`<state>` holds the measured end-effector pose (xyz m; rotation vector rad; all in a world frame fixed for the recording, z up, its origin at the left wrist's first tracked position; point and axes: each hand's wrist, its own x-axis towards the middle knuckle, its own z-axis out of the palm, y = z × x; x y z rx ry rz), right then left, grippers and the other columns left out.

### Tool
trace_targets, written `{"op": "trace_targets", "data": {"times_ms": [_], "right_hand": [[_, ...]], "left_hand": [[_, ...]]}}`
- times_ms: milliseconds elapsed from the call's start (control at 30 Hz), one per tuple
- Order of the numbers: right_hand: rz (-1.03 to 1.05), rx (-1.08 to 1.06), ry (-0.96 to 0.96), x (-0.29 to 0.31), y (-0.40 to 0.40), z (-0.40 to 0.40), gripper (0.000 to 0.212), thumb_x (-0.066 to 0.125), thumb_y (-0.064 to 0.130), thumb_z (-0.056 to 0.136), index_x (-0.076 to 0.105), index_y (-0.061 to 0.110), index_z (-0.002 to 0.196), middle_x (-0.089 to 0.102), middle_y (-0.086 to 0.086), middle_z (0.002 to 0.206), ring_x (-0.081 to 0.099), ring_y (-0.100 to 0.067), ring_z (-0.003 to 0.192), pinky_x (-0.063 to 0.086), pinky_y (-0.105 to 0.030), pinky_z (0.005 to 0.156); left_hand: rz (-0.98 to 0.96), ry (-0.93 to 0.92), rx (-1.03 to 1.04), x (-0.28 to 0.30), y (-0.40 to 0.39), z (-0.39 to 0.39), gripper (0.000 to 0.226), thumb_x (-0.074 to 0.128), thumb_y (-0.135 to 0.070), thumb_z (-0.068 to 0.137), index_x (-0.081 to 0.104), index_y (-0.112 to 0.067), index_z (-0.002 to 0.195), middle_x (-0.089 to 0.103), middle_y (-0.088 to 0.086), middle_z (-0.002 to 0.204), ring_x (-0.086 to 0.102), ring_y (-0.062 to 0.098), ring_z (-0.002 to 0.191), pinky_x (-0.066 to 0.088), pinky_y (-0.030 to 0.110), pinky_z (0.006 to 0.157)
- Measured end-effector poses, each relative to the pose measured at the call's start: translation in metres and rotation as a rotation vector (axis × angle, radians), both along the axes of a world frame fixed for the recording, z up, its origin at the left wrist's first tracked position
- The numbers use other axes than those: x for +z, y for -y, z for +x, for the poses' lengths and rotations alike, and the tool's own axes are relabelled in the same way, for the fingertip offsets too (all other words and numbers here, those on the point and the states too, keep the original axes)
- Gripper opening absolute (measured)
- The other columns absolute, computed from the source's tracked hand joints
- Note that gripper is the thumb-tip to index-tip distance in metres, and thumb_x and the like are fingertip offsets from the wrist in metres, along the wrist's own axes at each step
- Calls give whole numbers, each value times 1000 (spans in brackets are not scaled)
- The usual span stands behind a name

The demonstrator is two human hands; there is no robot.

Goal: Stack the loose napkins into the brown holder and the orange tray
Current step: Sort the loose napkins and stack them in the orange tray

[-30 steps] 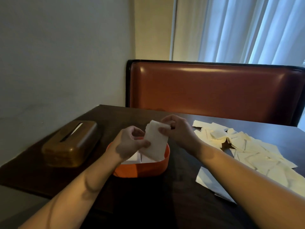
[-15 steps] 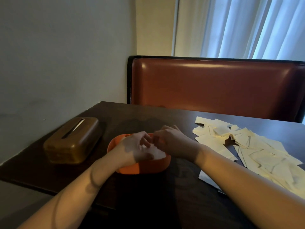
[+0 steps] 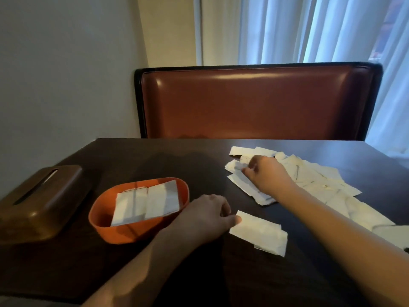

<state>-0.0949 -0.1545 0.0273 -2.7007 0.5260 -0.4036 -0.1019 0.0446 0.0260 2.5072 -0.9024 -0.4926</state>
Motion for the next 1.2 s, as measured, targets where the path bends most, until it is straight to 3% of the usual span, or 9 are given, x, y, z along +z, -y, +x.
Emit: {"op": "trace_targets", "data": {"times_ms": [167, 300, 467, 567, 700, 800, 933, 1033, 1200], "right_hand": [[-113, -105, -399, -19, 40, -9, 68, 57, 72, 83, 60, 12, 116, 64, -2, 94, 59, -19, 87, 45, -29, 75], [91, -12, -435, -25, 49, -9, 58, 72, 48, 85, 57, 11, 128, 64, -4, 108, 58, -20, 97, 47, -29, 85], [327, 1, -168, -26, 56, -10, 48, 75, 26, 86, 58, 11, 129, 65, -9, 116, 61, -24, 98, 47, -28, 80], [449, 13, 242, -27, 59, -15, 10, 73, 16, 85, 67, 12, 92, 70, -8, 86, 63, -22, 76, 44, -27, 59], [584, 10, 540, -31, 66, -17, 7, 70, 19, 87, 69, 15, 81, 70, -7, 80, 65, -22, 78, 51, -39, 69], [673, 16, 674, -28, 65, -20, 13, 64, 24, 94, 70, 15, 86, 70, -7, 85, 63, -16, 78, 49, -35, 69], [788, 64, 677, -25, 67, -22, 30, 65, 31, 91, 70, 1, 89, 67, -23, 86, 59, -21, 74, 45, -34, 67], [1068, 186, 605, -19, 69, -31, 23, 67, 27, 90, 74, 5, 94, 73, -15, 89, 68, -27, 81, 51, -43, 76], [1273, 435, 412, -15, 52, -41, 25, 62, 15, 94, 69, 6, 115, 75, -12, 100, 72, -22, 85, 61, -36, 72]], "left_hand": [[193, -64, 97, -15, 45, 5, 42, 74, -52, 81, 63, -22, 109, 64, -5, 97, 61, 10, 88, 54, 30, 83], [164, -210, 35, -15, 54, 17, 27, 76, -38, 83, 69, -19, 101, 69, -1, 96, 67, 11, 89, 54, 27, 81], [-261, -251, 92, -14, 63, 35, 19, 76, -19, 83, 70, -18, 100, 69, -1, 100, 67, 10, 93, 57, 33, 87], [-640, -193, 219, -15, 76, 48, 13, 76, -11, 82, 71, -16, 92, 73, -1, 96, 69, 11, 91, 58, 36, 86], [-951, -167, 284, -25, 92, 46, 8, 74, -15, 86, 70, -22, 88, 73, -5, 89, 69, 1, 78, 58, 22, 68], [-1019, -165, 314, -37, 91, 43, 6, 63, -26, 95, 67, -25, 91, 70, -6, 90, 70, 8, 82, 61, 29, 68], [-1089, -49, 315, -39, 87, 44, 20, 53, -27, 101, 67, -26, 88, 68, -13, 78, 63, -6, 73, 56, 18, 61], [-1106, 11, 323, -39, 86, 45, 21, 53, -29, 101, 67, -30, 85, 67, -23, 78, 60, -10, 75, 52, 13, 62], [-1119, -125, 390, -40, 84, 45, 21, 54, -34, 100, 71, -29, 86, 70, -17, 84, 64, 5, 86, 57, 43, 85]]}}
